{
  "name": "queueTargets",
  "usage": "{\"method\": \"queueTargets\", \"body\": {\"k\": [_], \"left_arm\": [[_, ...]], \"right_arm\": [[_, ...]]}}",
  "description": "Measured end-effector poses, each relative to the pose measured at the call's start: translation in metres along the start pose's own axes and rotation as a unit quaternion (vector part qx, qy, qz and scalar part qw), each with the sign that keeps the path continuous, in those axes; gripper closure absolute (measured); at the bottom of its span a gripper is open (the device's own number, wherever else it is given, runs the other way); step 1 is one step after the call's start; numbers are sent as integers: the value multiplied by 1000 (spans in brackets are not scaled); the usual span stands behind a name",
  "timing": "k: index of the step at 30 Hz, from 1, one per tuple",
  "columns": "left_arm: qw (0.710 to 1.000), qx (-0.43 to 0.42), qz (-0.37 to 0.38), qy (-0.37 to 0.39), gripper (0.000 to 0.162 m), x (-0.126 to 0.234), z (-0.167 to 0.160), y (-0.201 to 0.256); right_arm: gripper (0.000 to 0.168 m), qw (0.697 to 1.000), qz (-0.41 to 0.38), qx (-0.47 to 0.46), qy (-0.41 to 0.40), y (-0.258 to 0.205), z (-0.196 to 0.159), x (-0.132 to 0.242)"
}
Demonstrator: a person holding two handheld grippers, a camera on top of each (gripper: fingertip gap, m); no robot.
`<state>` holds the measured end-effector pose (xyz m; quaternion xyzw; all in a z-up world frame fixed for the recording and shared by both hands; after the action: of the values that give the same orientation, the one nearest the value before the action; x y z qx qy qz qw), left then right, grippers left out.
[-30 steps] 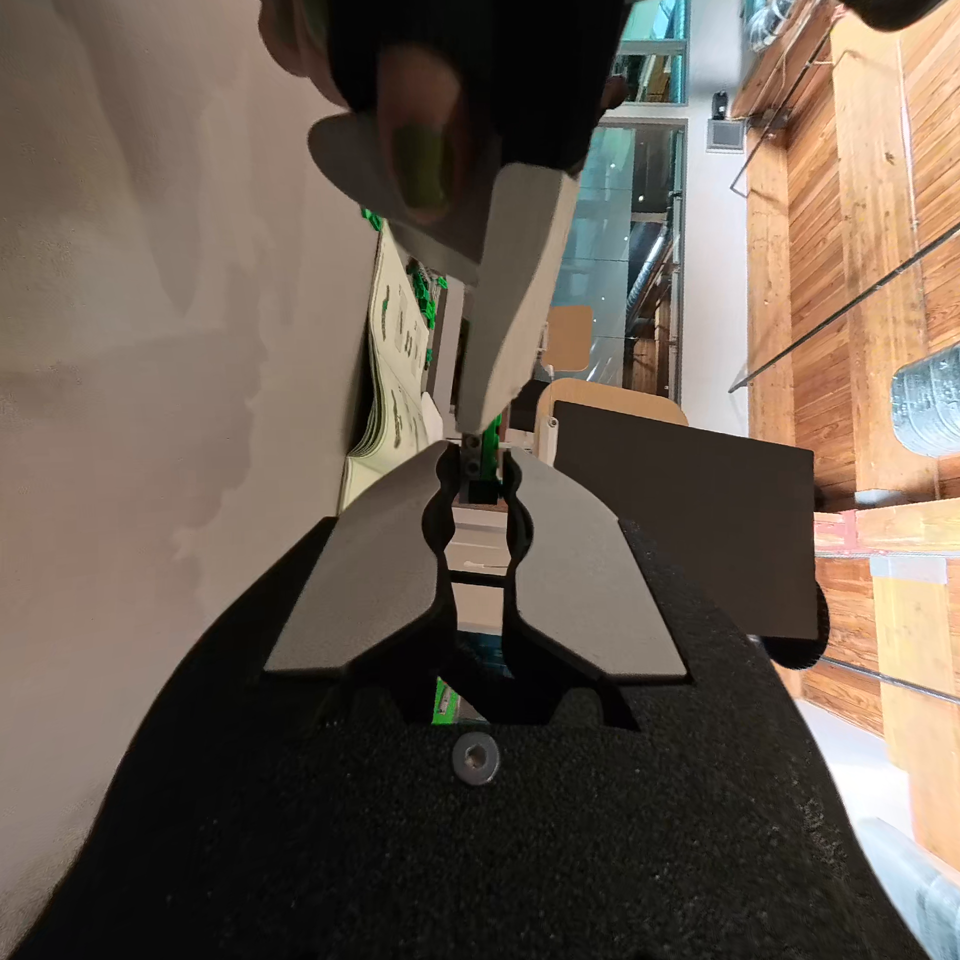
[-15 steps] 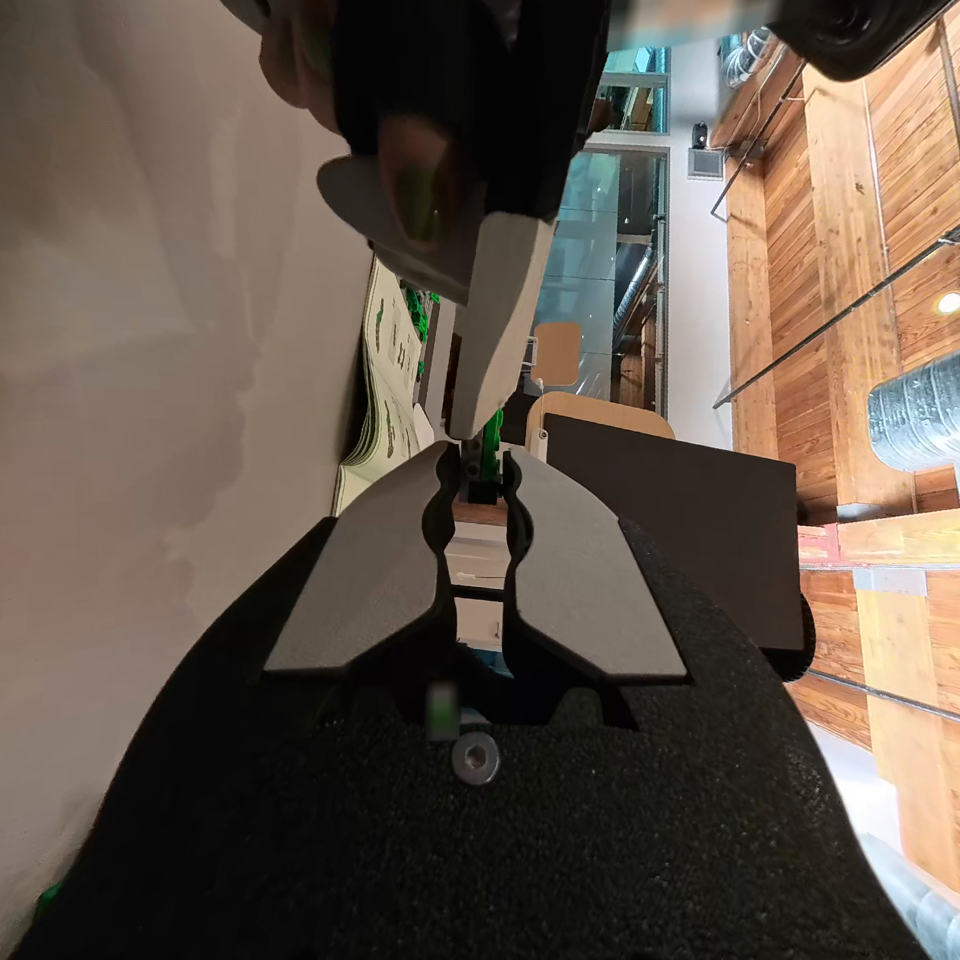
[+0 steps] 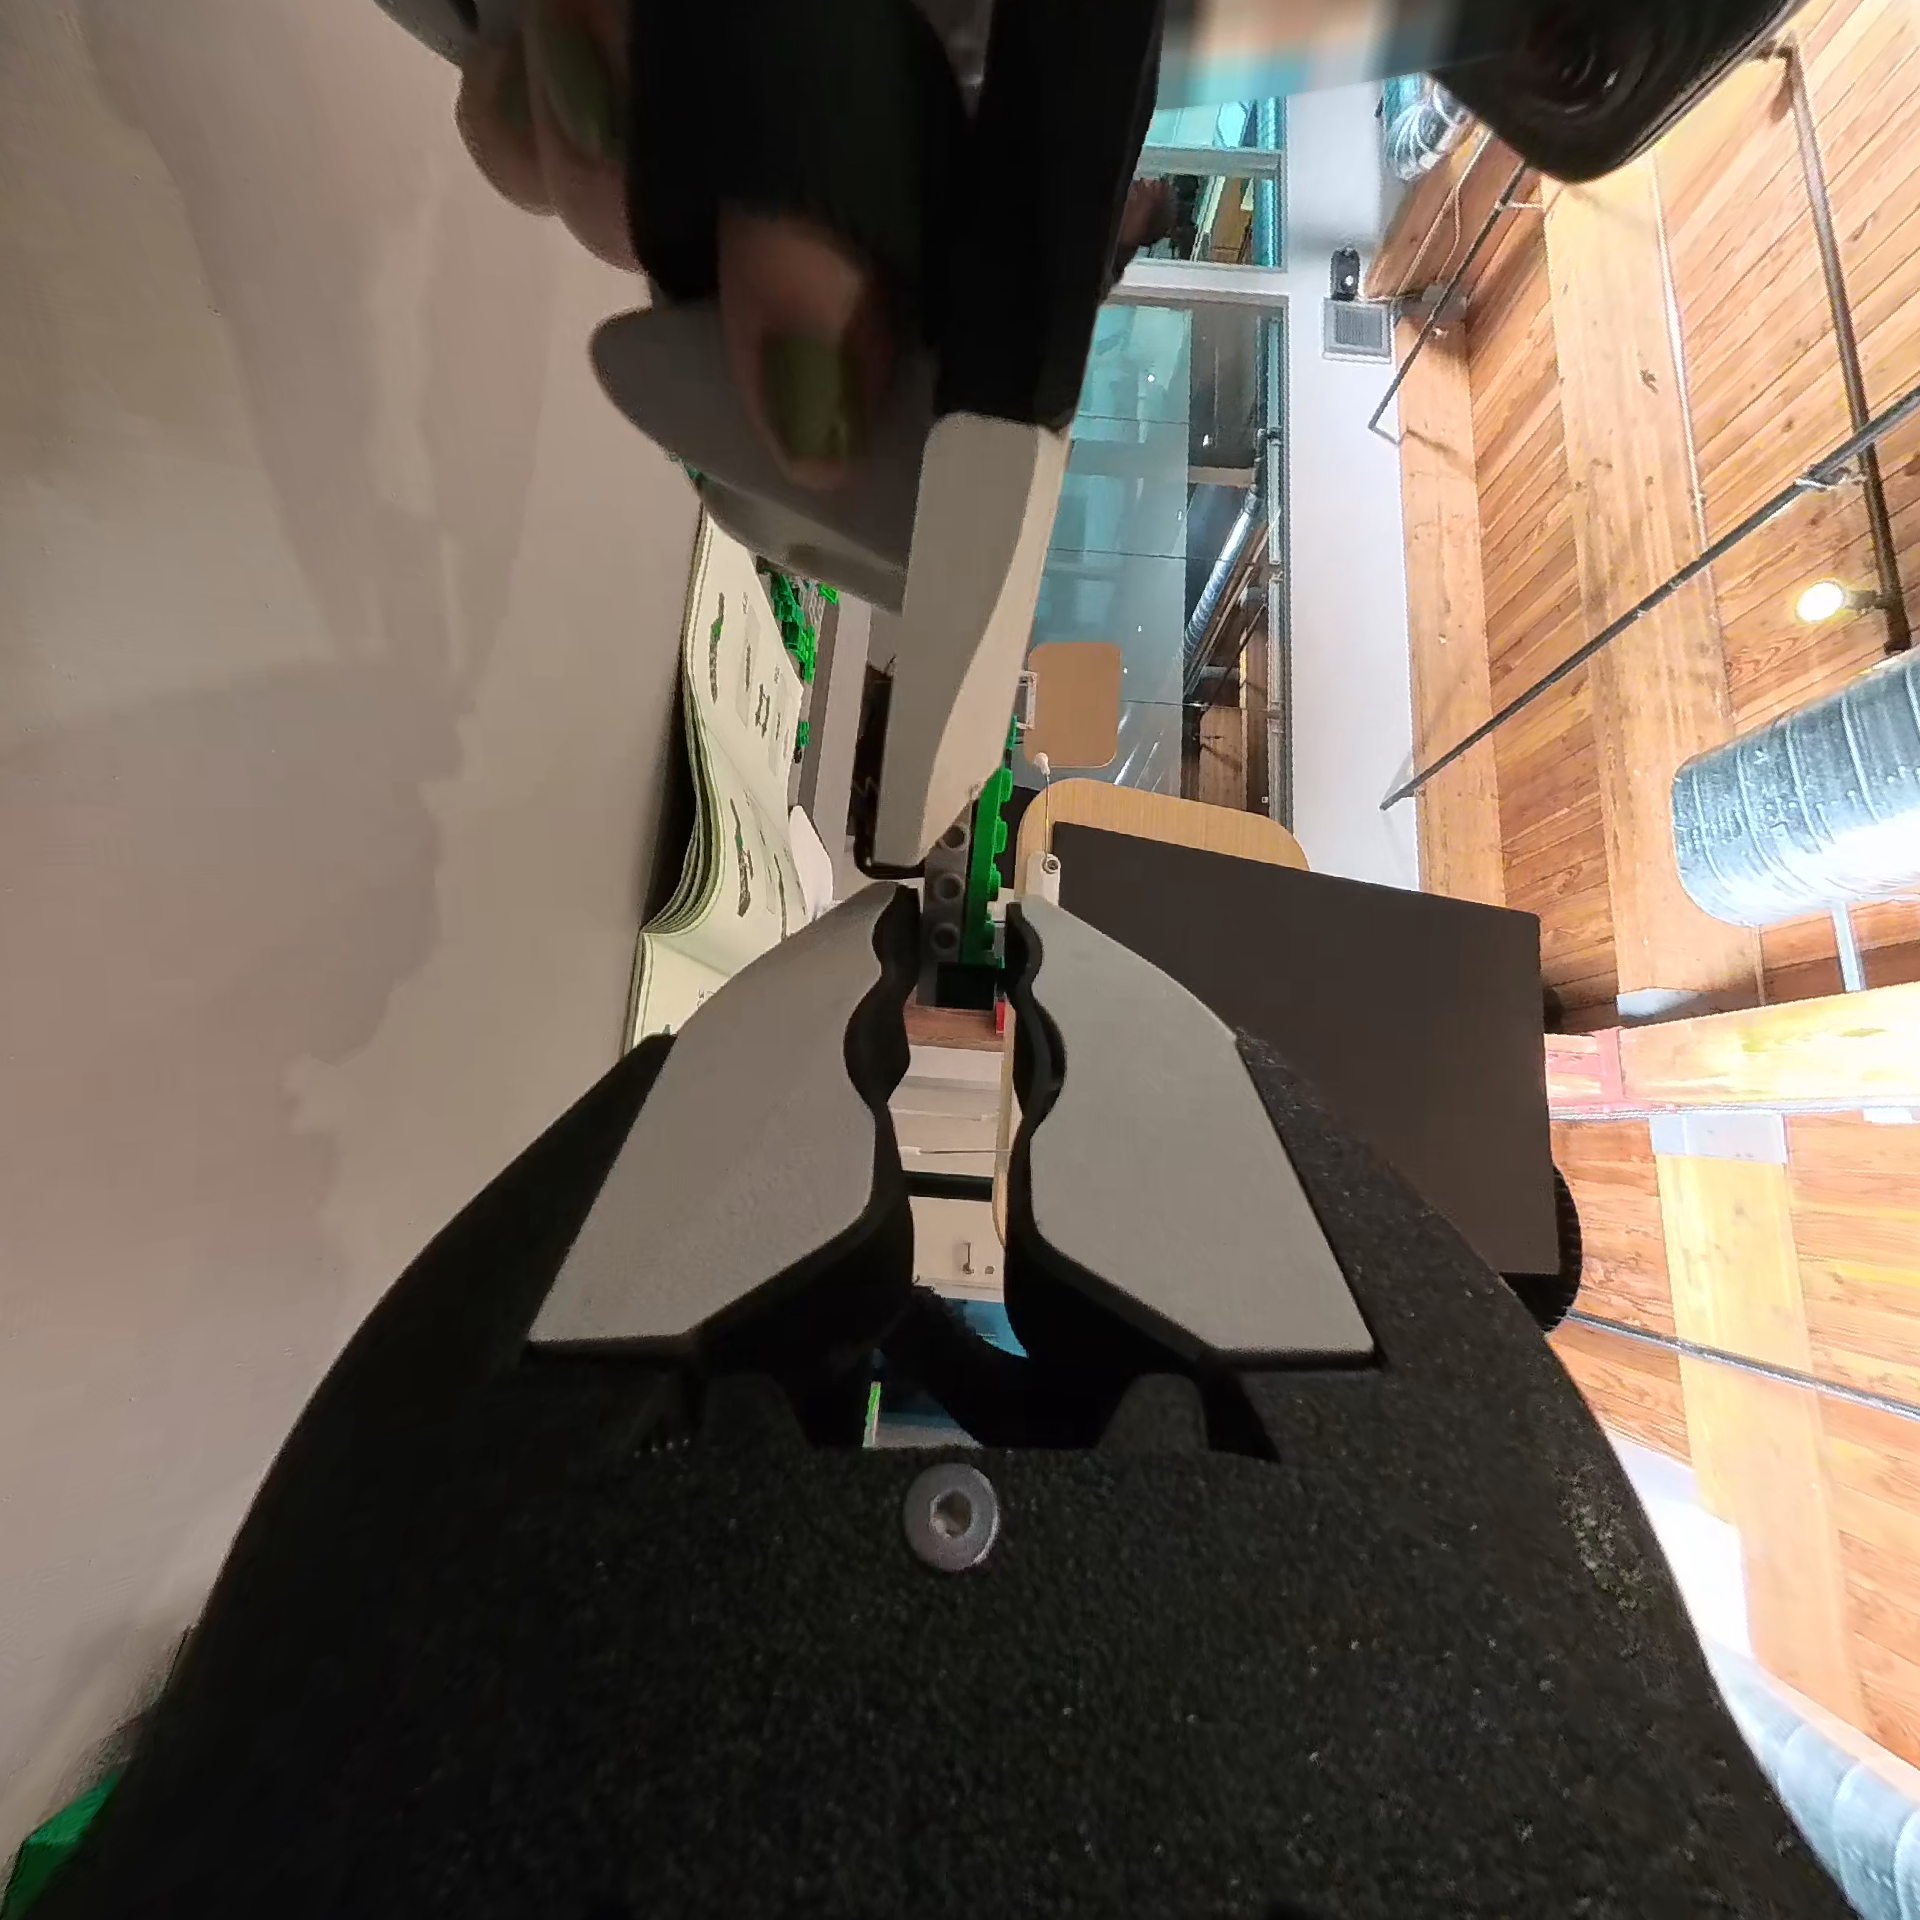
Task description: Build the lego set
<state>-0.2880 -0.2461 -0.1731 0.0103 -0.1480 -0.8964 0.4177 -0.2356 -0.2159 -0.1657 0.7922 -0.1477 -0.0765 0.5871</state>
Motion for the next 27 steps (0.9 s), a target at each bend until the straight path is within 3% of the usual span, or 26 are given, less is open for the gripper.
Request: {"method": "queueTargets", "body": {"k": [5, 6, 8, 11, 13, 16, 17, 19, 21, 24, 27], "left_arm": [[1000, 14, -16, -1, 138, 0, -1, 1], [1000, 16, -16, 7, 138, 1, 1, 0], [1000, 12, 10, 14, 138, 5, 3, -7], [998, 6, 53, 36, 138, 13, 8, -21], [995, -6, 90, 45, 138, 21, 10, -33], [988, -27, 142, 59, 138, 31, 11, -49], [985, -36, 156, 60, 138, 33, 11, -54], [979, -65, 188, 55, 138, 38, 8, -64], [975, -86, 200, 47, 138, 41, 3, -70], [979, -86, 180, 40, 138, 36, -4, -70], [982, -95, 159, 22, 138, 31, -9, -69]], "right_arm": [[153, 1000, -20, -16, -3, 3, -1, 0], [148, 999, -36, -37, 5, 6, 0, 2], [122, 995, -41, -86, 12, 11, -2, 5], [107, 977, -37, -209, -13, 13, -19, 6], [107, 929, -35, -368, -3, 15, -27, 8], [109, 785, -20, -613, 93, 18, -13, 11], [116, 746, -21, -654, 122, 17, -6, 11], [130, 710, -24, -690, 140, 9, 5, 10], [145, 714, -15, -685, 145, -4, 14, 9], [166, 744, -50, -653, 137, -7, 13, 10], [168, 745, -16, -655, 121, -14, 14, 3]]}}
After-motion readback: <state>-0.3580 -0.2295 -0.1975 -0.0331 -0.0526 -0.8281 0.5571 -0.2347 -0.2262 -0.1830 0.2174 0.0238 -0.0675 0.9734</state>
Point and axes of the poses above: each gripper's, where its closed fingertips meet, x back along the fingers, z out of its top, y = z × x across the jaws, the point moved 4 cm from there along x, back along the fingers, and after that the axes turned 14 degrees about x, right-handed, at the moved point
